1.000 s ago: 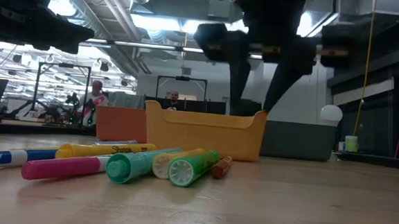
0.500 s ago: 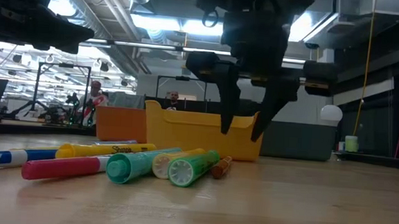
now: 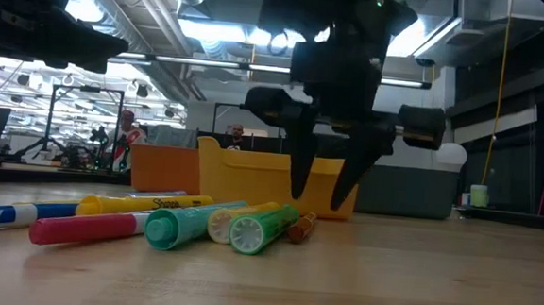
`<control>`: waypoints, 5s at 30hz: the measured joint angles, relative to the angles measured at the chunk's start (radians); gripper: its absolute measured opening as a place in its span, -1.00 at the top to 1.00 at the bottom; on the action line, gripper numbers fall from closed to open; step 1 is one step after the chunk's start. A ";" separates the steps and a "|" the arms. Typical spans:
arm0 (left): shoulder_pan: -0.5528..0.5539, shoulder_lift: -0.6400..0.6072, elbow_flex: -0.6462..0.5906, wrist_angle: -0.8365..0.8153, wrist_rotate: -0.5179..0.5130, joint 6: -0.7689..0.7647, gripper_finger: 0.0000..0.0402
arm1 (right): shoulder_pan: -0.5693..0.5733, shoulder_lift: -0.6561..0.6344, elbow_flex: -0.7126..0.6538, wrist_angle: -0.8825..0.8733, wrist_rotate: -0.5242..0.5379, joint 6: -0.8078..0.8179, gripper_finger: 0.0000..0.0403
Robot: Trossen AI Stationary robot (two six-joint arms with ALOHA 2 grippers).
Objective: Pick & Place Markers
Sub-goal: Put the brown marker pen into the blue bin
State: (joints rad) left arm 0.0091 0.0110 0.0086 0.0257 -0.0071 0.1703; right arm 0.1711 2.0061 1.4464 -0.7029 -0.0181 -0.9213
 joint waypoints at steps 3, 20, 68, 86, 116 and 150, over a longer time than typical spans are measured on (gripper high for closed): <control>0.000 0.000 0.000 0.000 0.000 0.000 0.94 | 0.000 0.011 0.000 0.002 0.000 -0.001 0.11; 0.000 0.000 0.000 0.000 0.000 0.000 0.95 | -0.009 0.048 0.002 0.001 -0.003 -0.003 0.13; 0.000 0.000 0.000 0.000 0.000 0.000 0.94 | -0.010 0.050 0.067 -0.095 0.004 0.022 0.90; 0.000 0.000 0.000 0.000 0.000 0.000 0.94 | 0.010 -0.058 0.096 -0.171 0.002 0.045 0.90; 0.000 0.000 0.000 0.000 0.000 0.000 0.95 | 0.044 -0.312 0.096 -0.186 0.052 0.136 0.90; 0.000 0.000 0.000 0.000 0.000 0.000 0.95 | -0.234 -0.628 0.096 -0.207 0.182 0.327 0.90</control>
State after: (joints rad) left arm 0.0091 0.0110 0.0085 0.0260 -0.0073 0.1703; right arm -0.0631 1.3781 1.5425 -0.9104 0.1637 -0.5940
